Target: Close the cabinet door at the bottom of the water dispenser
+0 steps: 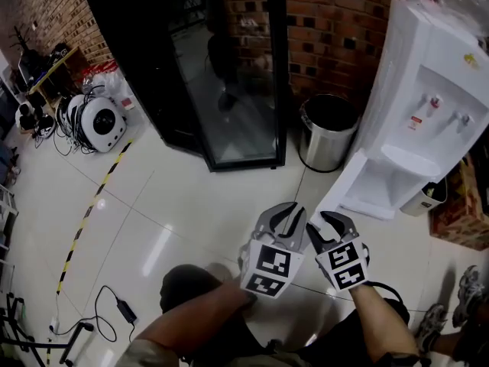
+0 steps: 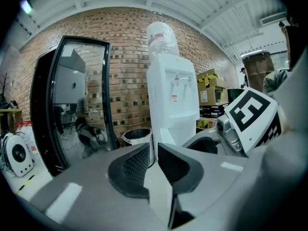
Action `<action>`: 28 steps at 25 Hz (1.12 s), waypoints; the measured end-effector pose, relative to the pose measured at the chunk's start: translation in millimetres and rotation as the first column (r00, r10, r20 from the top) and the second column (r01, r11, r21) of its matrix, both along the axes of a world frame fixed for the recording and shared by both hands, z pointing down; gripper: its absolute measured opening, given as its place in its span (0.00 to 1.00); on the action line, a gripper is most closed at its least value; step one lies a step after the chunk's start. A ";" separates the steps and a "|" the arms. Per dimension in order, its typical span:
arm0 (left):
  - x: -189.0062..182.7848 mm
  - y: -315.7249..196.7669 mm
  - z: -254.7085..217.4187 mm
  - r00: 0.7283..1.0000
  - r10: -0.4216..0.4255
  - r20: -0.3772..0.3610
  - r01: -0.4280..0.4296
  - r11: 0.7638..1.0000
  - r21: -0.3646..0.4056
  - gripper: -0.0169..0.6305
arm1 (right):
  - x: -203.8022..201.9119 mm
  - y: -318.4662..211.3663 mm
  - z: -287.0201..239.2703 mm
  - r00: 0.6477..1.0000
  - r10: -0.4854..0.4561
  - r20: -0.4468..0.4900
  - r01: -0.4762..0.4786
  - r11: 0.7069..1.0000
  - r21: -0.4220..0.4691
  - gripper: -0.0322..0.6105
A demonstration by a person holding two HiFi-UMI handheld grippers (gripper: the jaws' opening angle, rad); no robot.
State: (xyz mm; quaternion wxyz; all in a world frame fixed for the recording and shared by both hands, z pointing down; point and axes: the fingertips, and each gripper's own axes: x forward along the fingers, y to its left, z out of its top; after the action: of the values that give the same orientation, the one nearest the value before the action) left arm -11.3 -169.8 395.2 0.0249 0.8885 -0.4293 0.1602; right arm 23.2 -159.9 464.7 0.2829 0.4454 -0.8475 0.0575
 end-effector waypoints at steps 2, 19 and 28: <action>3.1 1.3 2.4 1.000 0.009 0.003 -0.009 1.000 -0.005 0.09 | 1.9 -0.2 2.1 1.000 0.002 -0.019 -0.002 1.000 0.002 0.28; 109.2 30.9 -18.5 0.974 0.187 -0.129 -0.187 0.982 0.007 0.09 | 86.4 61.8 -2.7 0.987 0.151 -0.045 -0.155 0.981 -0.116 0.25; 162.5 37.3 -29.4 0.946 0.214 -0.242 -0.224 0.974 -0.016 0.09 | 153.7 81.6 -3.9 0.959 0.283 -0.015 -0.282 0.948 -0.149 0.27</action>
State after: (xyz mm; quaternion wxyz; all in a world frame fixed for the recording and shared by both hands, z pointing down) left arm 151.2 -132.4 365.8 0.0776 0.9426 -0.3185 0.0630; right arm 176.9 -78.2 460.8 0.3014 0.5395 -0.7693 0.1621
